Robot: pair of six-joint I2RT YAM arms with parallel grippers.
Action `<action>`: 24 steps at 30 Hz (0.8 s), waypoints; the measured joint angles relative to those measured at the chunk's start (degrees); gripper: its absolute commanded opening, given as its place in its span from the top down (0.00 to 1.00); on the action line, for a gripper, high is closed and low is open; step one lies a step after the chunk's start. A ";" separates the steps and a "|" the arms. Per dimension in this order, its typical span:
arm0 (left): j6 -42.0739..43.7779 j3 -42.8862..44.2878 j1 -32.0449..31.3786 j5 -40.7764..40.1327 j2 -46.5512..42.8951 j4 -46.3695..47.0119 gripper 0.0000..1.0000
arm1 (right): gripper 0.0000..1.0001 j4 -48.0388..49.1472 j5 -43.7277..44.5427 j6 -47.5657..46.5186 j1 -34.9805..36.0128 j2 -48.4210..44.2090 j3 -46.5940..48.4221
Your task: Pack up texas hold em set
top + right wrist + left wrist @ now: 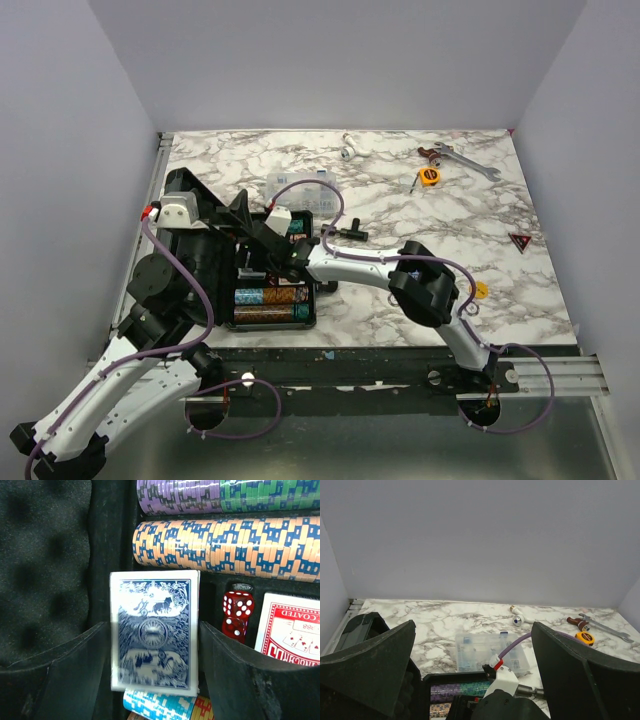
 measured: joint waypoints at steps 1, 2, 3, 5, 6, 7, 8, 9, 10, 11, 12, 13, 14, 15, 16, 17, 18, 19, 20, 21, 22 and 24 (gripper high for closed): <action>0.00 0.00 0.00 0.00 0.02 0.00 0.02 | 0.19 -0.11 -0.02 -0.07 0.00 0.48 0.37; 0.02 0.00 0.00 0.00 0.04 0.00 0.01 | 0.17 -0.17 -0.09 -0.11 0.00 0.85 0.74; 0.02 0.00 0.00 0.00 0.04 0.00 0.02 | 0.14 -0.26 -0.17 -0.26 0.00 1.25 1.09; 0.00 0.00 0.00 0.00 0.07 0.00 0.02 | 0.10 -0.63 -0.48 -0.61 0.00 1.77 1.79; 0.02 0.00 0.00 0.00 0.07 0.00 0.01 | 0.10 -0.87 -0.66 -0.79 0.00 1.86 2.03; 0.02 0.00 0.00 0.00 0.07 0.00 0.02 | 0.10 -1.03 -0.85 -0.94 0.00 1.86 2.21; 0.02 0.00 0.00 0.00 0.07 0.00 0.02 | 0.11 -1.03 -1.03 -1.07 0.00 1.86 2.38; 0.02 0.00 0.00 0.00 0.09 0.00 0.02 | 0.12 -0.96 -1.18 -1.25 0.00 1.86 2.45; 0.02 0.00 0.00 0.00 0.11 0.02 0.02 | 0.12 -0.94 -1.29 -1.51 0.00 1.86 2.47; 0.02 0.00 0.00 0.00 0.17 0.02 0.02 | 0.13 -0.94 -1.33 -1.95 0.00 1.86 2.47; 0.02 0.00 0.00 0.00 0.20 0.02 0.02 | 0.14 -0.83 -1.33 -2.43 0.00 1.86 2.43; 0.02 0.00 0.00 0.00 0.28 0.02 0.02 | 0.16 -0.66 -1.33 -3.06 0.00 1.86 2.38; 0.02 0.00 0.00 0.00 0.35 0.02 0.02 | 0.17 -0.11 -1.33 -4.35 0.00 1.86 2.34; 0.02 0.00 0.00 0.00 0.37 0.02 0.02 | 0.19 0.63 -1.38 -5.92 0.00 1.86 2.34; 0.02 0.00 0.00 0.00 0.39 0.02 0.02 | 0.21 1.29 -1.38 -7.93 0.00 1.86 2.36; 0.02 0.00 0.00 0.00 0.42 0.00 0.02 | 0.24 2.05 -1.40 -9.81 0.00 1.86 2.36; 0.02 0.00 0.00 0.00 0.42 0.00 0.02 | 0.26 2.71 -1.42 -11.65 0.00 1.86 2.36; 0.00 0.00 0.00 0.00 0.44 0.02 0.02 | 0.28 3.32 -1.40 -13.11 0.00 1.86 2.36; 0.00 0.00 0.00 0.00 0.44 0.02 0.01 | 0.30 4.00 -1.42 -14.73 0.00 1.86 2.36; 0.00 0.00 0.00 0.00 0.46 0.02 0.02 | 0.33 4.87 -1.42 -16.06 0.00 1.86 2.36; 0.00 0.00 0.00 0.00 0.46 0.02 0.01 | 0.35 5.70 -1.42 -17.29 -0.02 1.86 2.36; 0.00 0.00 0.00 0.00 0.50 0.02 0.01 | 0.40 7.06 -1.60 -19.12 -0.22 1.99 2.51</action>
